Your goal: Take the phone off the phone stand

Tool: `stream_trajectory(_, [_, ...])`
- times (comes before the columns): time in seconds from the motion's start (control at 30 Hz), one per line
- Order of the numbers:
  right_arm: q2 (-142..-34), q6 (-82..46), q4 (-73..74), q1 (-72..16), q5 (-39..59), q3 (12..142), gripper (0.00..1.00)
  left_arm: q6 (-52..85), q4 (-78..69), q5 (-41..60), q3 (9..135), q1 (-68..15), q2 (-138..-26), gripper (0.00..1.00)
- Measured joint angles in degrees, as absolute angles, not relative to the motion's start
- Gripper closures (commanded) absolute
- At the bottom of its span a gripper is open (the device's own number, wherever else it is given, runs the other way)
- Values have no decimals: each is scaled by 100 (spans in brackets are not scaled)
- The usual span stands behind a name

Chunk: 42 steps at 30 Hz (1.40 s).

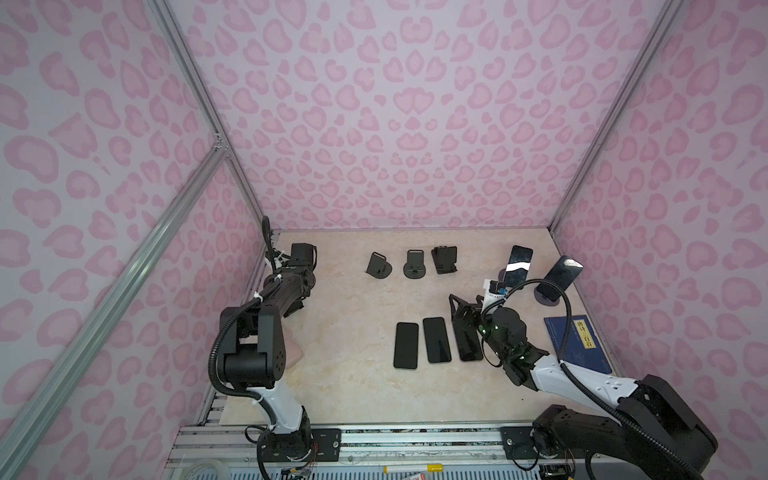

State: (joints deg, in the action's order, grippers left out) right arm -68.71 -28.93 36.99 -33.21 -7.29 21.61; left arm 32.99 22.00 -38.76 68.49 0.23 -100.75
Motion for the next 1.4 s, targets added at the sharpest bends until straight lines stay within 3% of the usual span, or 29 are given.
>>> stream_trajectory(0.2, [-6871, -2893, 3699, -3326, -729, 2161, 1, 3295, 2126, -3876, 6770, 23, -10003, 26])
stream_trajectory(0.37, [-6873, -2893, 3699, -3339, -725, 2161, 1, 3227, 2106, -3859, 6705, 25, -9944, 16])
stream_trajectory(0.93, [-6991, -2893, 3660, -3350, -639, 2211, 1, 2980, 1957, -3468, 6466, 32, -9360, 1])
stream_trajectory(1.4, [-6963, -2897, 3599, -3347, -644, 2217, 1, 2204, 1833, -2300, 6206, 593, -8726, 4])
